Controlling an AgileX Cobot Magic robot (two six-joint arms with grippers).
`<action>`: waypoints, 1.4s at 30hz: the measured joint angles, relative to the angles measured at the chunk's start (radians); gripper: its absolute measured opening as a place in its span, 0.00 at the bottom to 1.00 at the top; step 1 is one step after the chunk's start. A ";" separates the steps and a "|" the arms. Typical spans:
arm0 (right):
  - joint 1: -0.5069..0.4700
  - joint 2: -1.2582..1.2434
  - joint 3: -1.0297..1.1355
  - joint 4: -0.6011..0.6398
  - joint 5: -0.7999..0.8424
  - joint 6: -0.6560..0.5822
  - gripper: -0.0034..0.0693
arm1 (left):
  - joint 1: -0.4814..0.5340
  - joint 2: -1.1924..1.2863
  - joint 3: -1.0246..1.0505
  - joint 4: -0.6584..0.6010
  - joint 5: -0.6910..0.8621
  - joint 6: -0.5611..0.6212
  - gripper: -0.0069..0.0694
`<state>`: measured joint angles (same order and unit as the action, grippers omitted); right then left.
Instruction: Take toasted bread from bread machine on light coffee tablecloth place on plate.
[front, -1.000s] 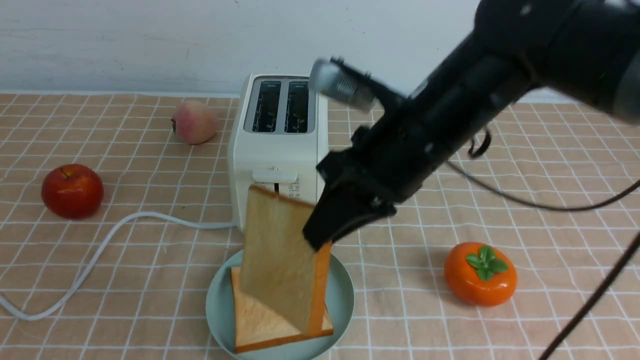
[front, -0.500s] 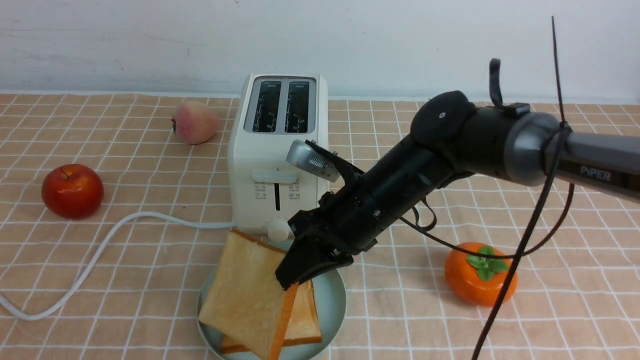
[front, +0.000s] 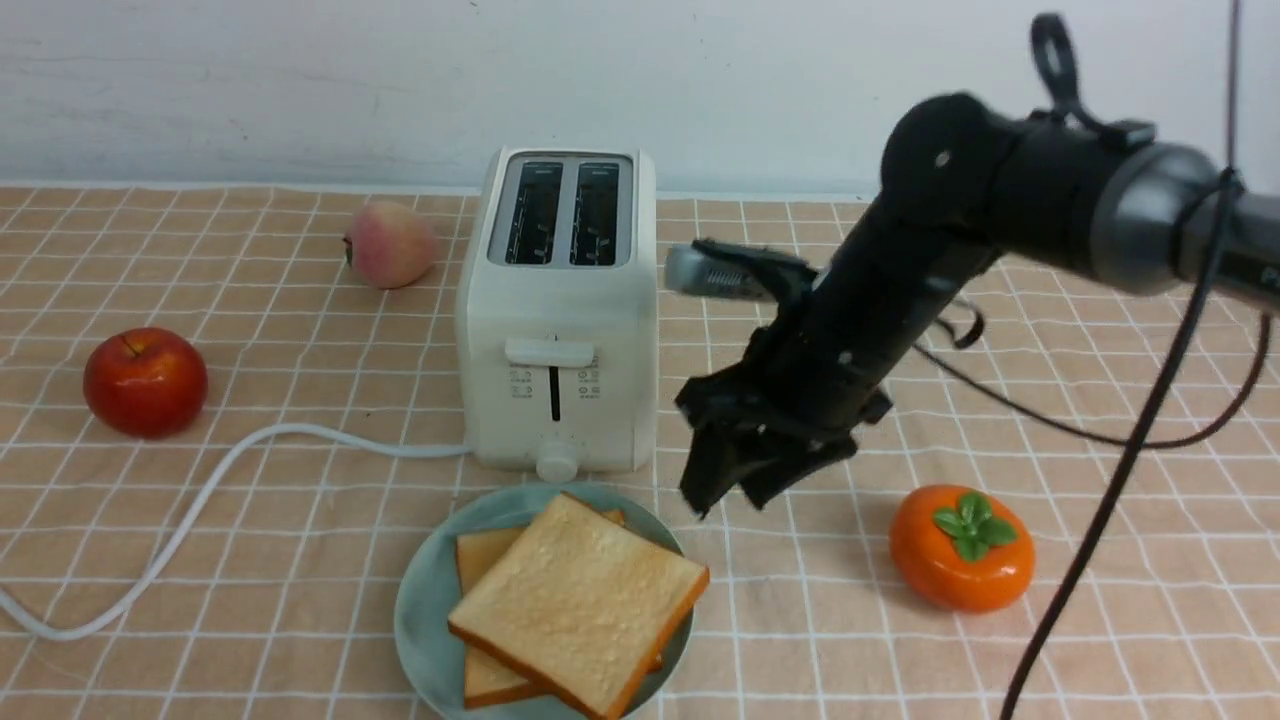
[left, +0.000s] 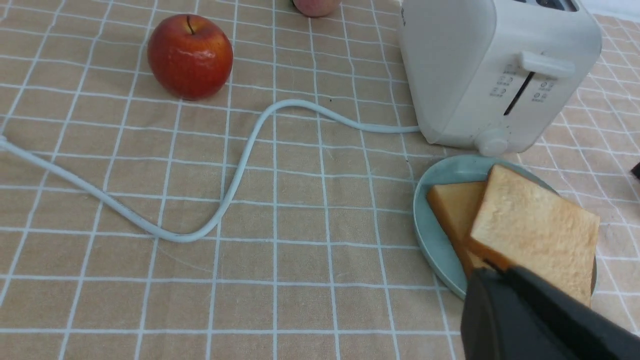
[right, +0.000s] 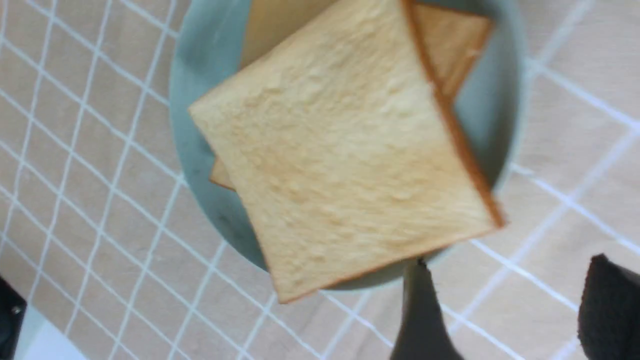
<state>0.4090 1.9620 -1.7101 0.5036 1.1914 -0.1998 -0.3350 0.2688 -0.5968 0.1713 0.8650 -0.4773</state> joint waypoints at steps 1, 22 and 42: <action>-0.014 -0.023 -0.025 -0.030 0.011 0.022 0.62 | 0.000 0.000 0.000 0.004 -0.005 0.000 0.07; -0.065 -1.265 0.604 -0.447 -0.375 0.296 0.04 | 0.000 0.000 0.169 -0.055 -0.349 -0.001 0.07; -0.065 -1.913 1.364 -0.669 -1.005 0.452 0.05 | 0.000 0.001 0.241 -0.071 -0.591 -0.001 0.07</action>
<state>0.3442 0.0494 -0.3464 -0.1653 0.1862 0.2521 -0.3350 0.2700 -0.3559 0.1008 0.2739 -0.4784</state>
